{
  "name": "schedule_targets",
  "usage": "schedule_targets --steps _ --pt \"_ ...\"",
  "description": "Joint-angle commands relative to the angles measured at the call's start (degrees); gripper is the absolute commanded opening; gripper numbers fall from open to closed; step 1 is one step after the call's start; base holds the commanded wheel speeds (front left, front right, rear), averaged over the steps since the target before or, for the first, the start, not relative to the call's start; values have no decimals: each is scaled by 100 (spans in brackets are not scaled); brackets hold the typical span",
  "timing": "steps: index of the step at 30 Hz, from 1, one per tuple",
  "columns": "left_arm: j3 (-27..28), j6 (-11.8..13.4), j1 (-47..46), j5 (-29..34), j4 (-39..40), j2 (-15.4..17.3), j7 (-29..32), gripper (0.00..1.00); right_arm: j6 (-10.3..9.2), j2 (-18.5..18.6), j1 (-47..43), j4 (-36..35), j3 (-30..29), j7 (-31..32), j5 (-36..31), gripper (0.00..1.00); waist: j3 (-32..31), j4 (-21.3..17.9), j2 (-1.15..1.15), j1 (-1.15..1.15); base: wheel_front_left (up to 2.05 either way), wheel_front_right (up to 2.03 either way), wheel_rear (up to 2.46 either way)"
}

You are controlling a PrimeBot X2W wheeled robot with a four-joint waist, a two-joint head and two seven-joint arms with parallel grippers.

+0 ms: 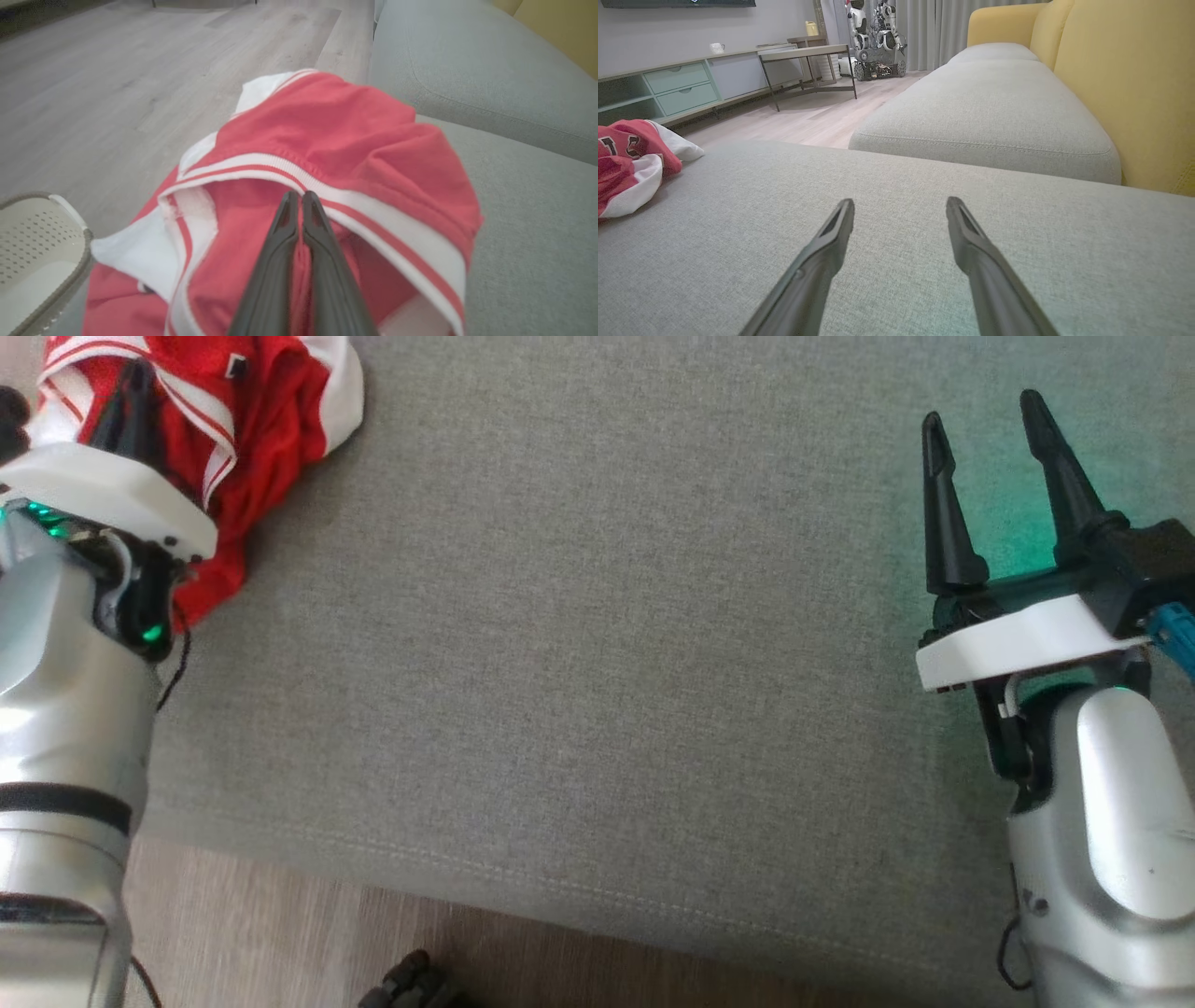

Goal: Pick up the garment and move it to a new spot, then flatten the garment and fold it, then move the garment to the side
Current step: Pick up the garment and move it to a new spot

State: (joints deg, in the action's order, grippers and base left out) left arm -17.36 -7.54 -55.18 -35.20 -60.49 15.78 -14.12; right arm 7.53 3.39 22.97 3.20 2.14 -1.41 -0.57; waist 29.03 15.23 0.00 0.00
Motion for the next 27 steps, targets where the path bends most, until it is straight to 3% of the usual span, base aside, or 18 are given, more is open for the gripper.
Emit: schedule_targets --steps 1,14,27 --pt "149 6 -184 66 120 435 -70 0 -4 -51 21 -183 125 -23 -20 100 -94 24 0 0 0 0 0" --pt "974 337 1100 1167 2607 737 -86 0 -4 -51 -356 -59 24 -147 136 100 -990 102 0 0 0 0 0" --pt "1109 915 3382 1618 5381 697 82 0 -4 -51 -831 -69 -10 -256 429 100 -1676 -219 0 0 0 0 0"
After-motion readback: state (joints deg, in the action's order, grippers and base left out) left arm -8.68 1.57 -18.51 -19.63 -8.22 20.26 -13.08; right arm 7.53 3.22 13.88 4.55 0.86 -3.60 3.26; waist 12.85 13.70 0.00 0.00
